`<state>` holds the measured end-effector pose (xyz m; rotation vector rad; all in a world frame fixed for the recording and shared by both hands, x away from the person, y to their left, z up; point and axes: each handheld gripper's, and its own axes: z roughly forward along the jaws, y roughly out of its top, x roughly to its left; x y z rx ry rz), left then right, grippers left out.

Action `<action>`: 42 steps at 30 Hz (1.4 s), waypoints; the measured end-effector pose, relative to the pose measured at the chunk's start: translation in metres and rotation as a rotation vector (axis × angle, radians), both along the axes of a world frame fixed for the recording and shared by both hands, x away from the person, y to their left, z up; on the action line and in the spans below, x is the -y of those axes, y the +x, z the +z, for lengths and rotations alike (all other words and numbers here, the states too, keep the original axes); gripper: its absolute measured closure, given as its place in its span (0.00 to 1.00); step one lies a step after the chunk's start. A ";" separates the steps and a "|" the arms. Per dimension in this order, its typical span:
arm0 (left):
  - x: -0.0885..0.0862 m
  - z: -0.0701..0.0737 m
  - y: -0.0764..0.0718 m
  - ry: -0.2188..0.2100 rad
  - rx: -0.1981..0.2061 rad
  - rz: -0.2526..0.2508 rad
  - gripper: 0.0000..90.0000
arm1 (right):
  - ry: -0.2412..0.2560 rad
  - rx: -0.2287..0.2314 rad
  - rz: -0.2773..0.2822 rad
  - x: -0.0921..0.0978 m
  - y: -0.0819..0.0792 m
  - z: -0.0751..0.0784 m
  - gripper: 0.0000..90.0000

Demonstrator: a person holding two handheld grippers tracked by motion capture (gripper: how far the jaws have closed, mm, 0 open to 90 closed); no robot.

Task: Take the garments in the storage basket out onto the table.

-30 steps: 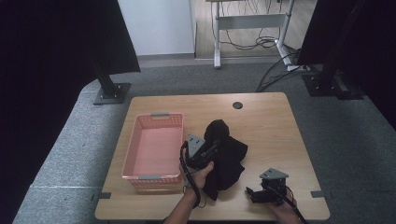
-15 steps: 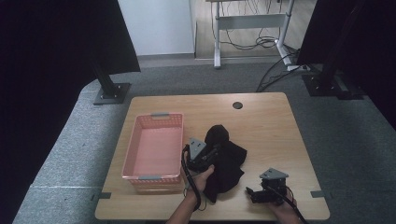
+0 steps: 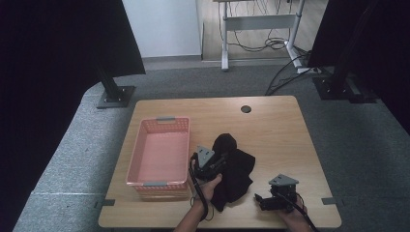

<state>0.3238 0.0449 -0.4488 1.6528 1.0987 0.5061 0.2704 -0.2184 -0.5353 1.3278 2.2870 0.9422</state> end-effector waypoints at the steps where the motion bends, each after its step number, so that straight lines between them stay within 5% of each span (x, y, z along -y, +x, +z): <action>1: 0.000 -0.001 0.000 0.001 0.001 0.000 0.71 | 0.000 0.000 0.000 0.000 0.000 0.000 0.00; 20: -0.004 -0.008 -0.007 0.064 -0.013 -0.051 0.69 | 0.000 0.000 0.000 0.000 0.000 0.000 0.00; 29: -0.005 -0.011 -0.006 0.057 -0.040 -0.059 0.67 | 0.000 0.000 -0.001 0.000 0.000 0.000 0.00; 39: -0.004 -0.009 -0.004 0.072 -0.047 -0.086 0.49 | 0.000 -0.001 0.000 0.000 0.000 0.000 0.00; 42: -0.004 -0.008 -0.004 0.090 -0.055 -0.137 0.42 | 0.000 0.000 -0.001 0.000 0.000 0.000 0.00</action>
